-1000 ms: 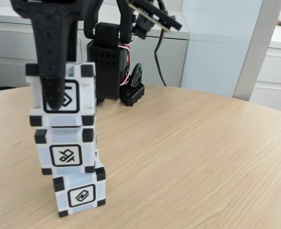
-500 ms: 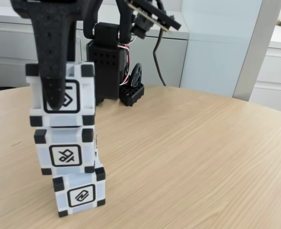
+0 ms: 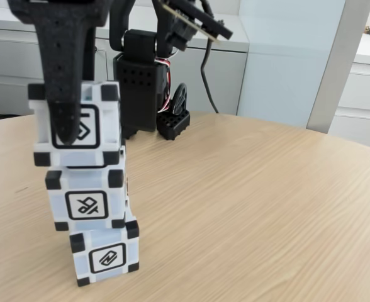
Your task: Stack cubes from left to right.
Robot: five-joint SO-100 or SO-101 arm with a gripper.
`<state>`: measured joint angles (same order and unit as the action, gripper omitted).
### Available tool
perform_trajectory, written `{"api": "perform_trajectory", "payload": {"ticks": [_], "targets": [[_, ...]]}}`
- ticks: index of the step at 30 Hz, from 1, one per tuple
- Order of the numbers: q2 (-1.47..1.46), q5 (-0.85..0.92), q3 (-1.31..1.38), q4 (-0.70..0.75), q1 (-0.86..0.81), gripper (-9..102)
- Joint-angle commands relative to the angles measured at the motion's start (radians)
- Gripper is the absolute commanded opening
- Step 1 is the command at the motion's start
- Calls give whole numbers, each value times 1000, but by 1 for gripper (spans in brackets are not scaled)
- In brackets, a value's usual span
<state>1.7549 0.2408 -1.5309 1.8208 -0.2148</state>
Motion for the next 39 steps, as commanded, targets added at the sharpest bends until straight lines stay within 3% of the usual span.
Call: {"api": "perform_trajectory", "payload": {"ticks": [1,6,11,21,22,25,28,31,36,39], "targets": [[5,9,31,32,-6,7],[17,28,31,32,-3,33],[26,63,31,32,8,40],[285,34,31,31,69,37],[330,23,31,31,114,34],[460,-43,26,15,236,0],[577,-117,-40,-8,330,0],[706,-126,-244,-114,379,0],[1051,-51,-769,-431,383,0],[1241,-6,-1022,-529,388,0]]}}
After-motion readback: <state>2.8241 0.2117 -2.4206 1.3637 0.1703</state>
